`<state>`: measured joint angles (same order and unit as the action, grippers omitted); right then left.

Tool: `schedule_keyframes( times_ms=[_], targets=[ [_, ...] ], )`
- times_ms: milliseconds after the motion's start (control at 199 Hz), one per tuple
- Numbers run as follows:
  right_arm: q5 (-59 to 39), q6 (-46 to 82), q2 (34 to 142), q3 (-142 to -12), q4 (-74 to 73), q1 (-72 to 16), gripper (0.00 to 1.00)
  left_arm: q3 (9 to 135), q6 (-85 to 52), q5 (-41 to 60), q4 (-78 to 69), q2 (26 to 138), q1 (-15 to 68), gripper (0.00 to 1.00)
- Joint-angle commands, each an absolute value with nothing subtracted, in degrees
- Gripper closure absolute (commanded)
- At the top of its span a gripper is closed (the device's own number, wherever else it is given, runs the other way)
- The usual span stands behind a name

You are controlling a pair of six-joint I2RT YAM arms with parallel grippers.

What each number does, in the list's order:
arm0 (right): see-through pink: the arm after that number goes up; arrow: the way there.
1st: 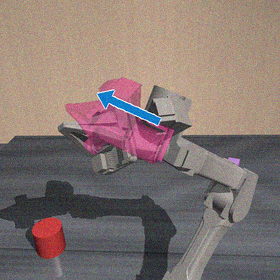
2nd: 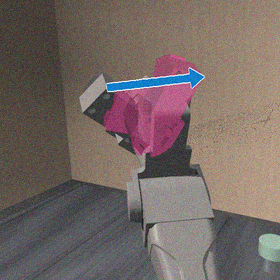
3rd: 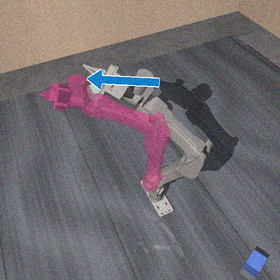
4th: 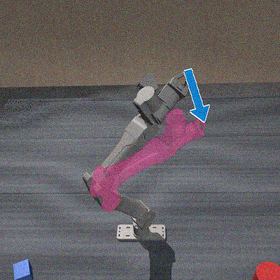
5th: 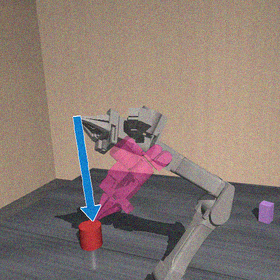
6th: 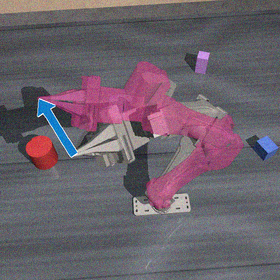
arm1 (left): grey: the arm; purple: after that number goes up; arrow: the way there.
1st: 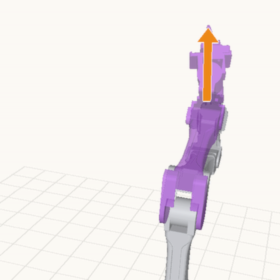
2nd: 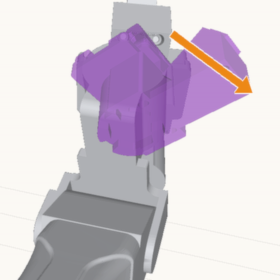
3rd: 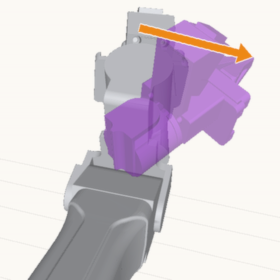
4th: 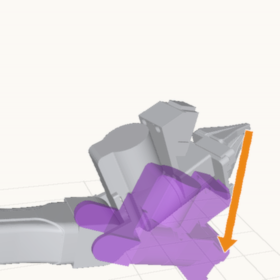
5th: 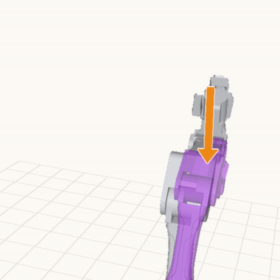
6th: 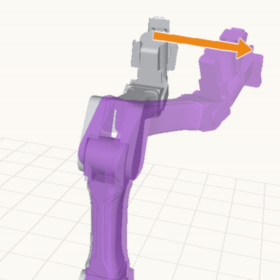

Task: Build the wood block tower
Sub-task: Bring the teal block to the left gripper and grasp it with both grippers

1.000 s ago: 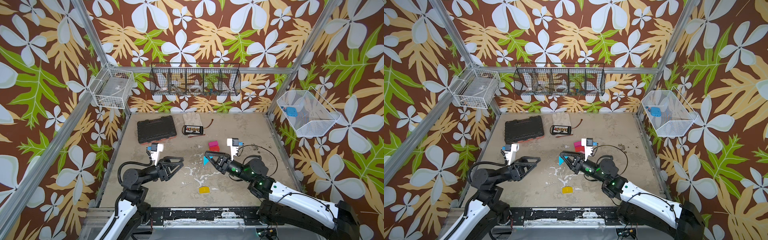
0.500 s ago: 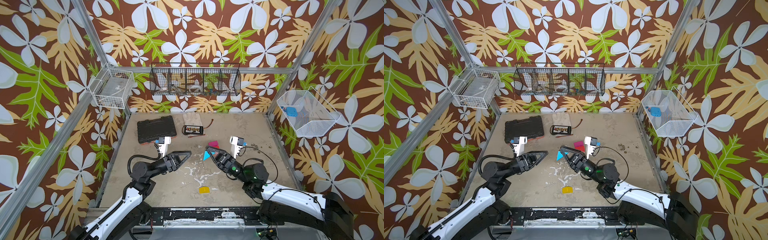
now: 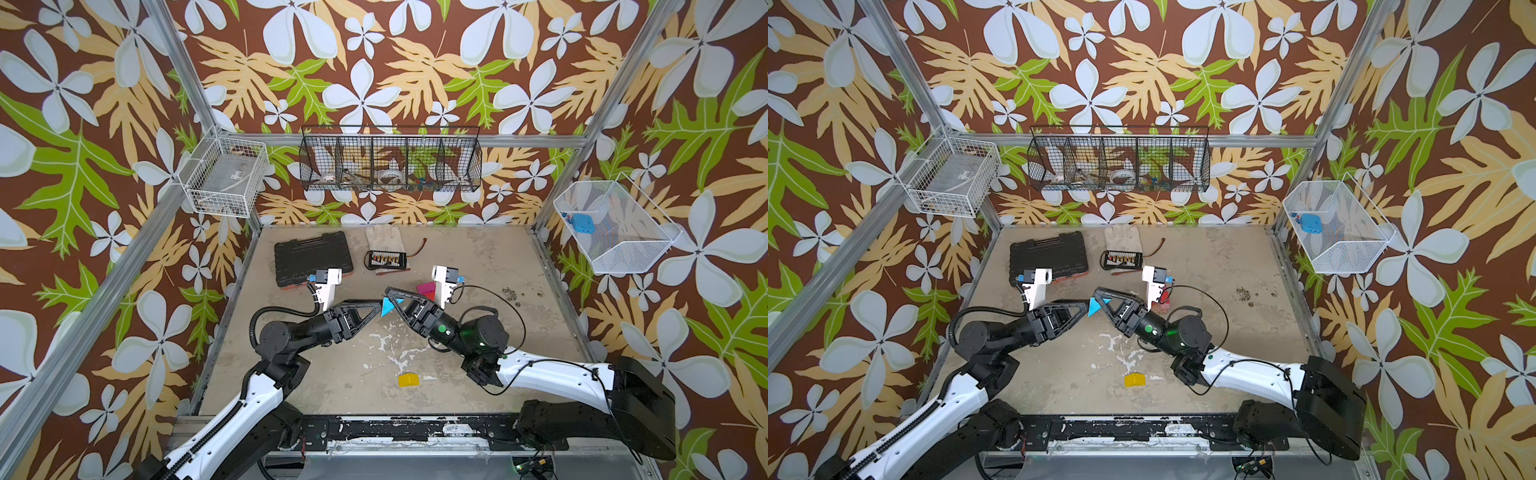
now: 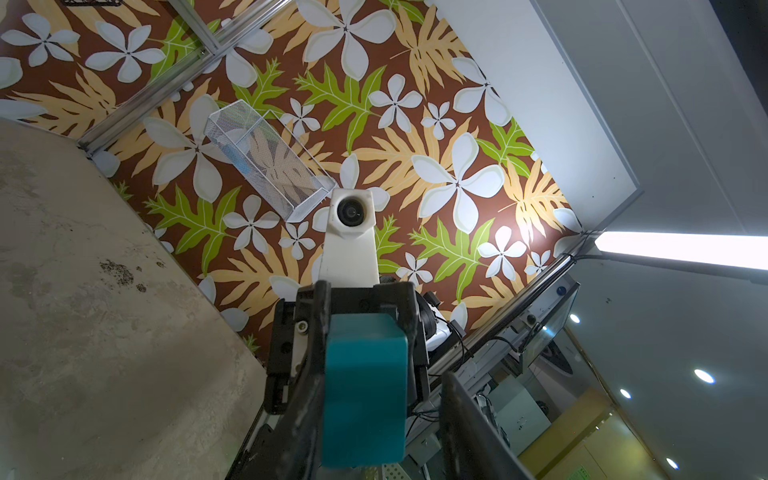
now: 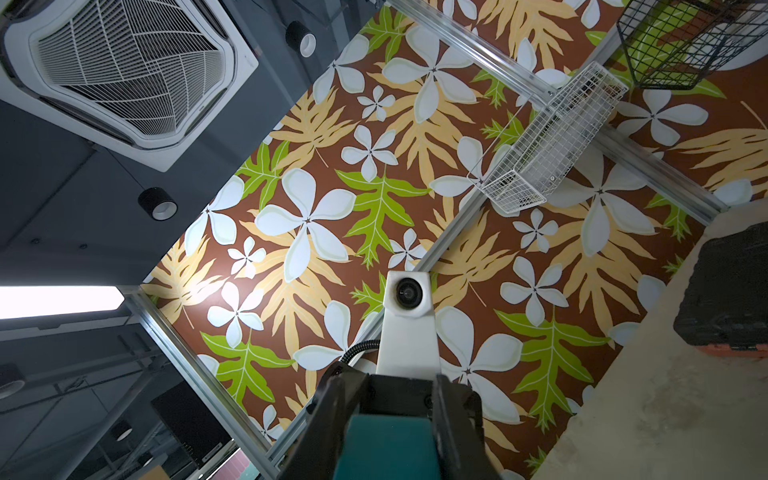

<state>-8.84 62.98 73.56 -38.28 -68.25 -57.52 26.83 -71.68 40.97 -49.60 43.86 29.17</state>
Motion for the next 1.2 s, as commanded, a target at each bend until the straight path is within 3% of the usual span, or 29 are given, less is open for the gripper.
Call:
schedule_keyframes(
  times_ms=[0,594,725,896,1197],
  targets=[
    [-9.0,63.4,74.5,-39.0,-70.1,-57.6,1.0,27.7,-70.7,42.4,-49.3,43.6,29.2,0.56],
    [-8.6,64.7,79.2,-41.8,-71.0,-58.6,1.0,28.4,-71.4,42.6,-48.8,42.5,29.2,0.64],
    [-8.6,64.6,78.7,-41.2,-71.0,-58.7,1.0,28.9,-70.6,41.4,-46.7,41.5,29.2,0.62],
    [-8.6,64.6,78.0,-40.8,-70.9,-58.9,1.0,29.7,-70.1,41.0,-45.8,41.6,29.2,0.49],
    [-8.2,64.6,77.2,-40.4,-70.1,-59.3,1.0,31.2,-68.0,40.4,-42.8,41.2,29.2,0.55]
  ],
)
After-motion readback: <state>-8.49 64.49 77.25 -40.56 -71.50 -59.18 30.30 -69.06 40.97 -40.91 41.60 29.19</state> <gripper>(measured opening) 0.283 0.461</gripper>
